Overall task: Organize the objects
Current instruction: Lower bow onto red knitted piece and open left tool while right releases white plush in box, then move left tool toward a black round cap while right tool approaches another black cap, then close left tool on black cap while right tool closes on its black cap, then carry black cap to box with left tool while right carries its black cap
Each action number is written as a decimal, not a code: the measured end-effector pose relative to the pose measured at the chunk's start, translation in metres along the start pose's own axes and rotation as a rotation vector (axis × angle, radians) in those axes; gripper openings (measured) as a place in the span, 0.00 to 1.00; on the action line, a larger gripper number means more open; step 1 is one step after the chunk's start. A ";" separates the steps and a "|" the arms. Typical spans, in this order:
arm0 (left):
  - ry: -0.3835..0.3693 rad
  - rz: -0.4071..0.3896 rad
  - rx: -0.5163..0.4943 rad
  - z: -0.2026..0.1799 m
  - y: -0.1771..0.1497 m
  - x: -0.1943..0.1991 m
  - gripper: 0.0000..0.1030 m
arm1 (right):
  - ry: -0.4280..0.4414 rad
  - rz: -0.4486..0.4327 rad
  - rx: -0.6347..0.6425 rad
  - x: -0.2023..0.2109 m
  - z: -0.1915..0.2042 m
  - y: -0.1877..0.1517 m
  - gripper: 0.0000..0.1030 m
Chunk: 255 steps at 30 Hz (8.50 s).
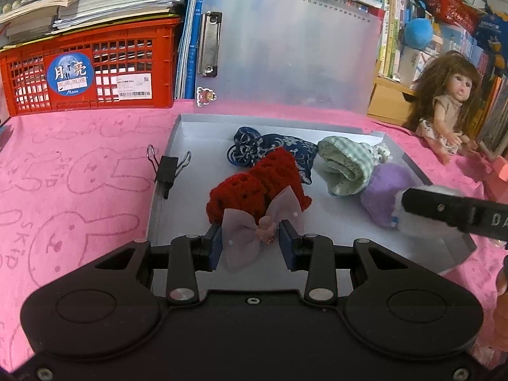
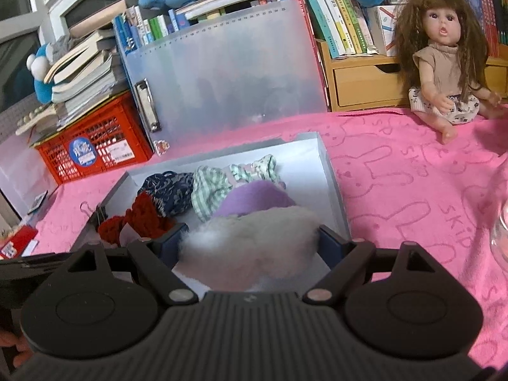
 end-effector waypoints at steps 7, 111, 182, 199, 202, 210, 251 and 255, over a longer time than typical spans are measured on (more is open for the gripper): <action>0.019 0.003 0.006 0.001 0.008 -0.015 0.34 | 0.002 -0.017 -0.025 -0.009 -0.006 0.010 0.82; 0.022 -0.259 -0.084 0.034 -0.169 0.208 0.72 | -0.067 -0.132 0.313 0.156 0.079 -0.163 0.91; 0.087 -0.218 -0.025 0.039 -0.152 0.197 0.30 | -0.163 -0.129 0.267 0.151 0.070 -0.156 0.35; 0.018 -0.224 0.012 0.027 -0.089 0.172 0.30 | -0.167 -0.209 0.250 0.145 0.059 -0.098 0.35; 0.005 -0.215 0.026 0.024 -0.078 0.166 0.30 | -0.167 -0.221 0.246 0.143 0.057 -0.088 0.35; 0.002 -0.212 0.033 0.018 -0.052 0.148 0.30 | -0.156 -0.238 0.229 0.134 0.050 -0.064 0.35; -0.001 -0.015 0.067 0.014 -0.002 0.016 0.30 | -0.060 0.004 0.004 0.031 -0.004 -0.007 0.35; 0.007 -0.002 0.056 0.013 -0.004 0.010 0.30 | -0.062 0.038 -0.005 0.023 -0.006 -0.011 0.35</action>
Point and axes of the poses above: each gripper's, at about its wrist camera, not at the fingertips, and x roughly against the way its jaws point, z to its left, y to its top, the point moved 7 cm from there along -x, roughly the way its jaws point, and after that the axes turned 7 degrees about y, right-handed, at the moved point
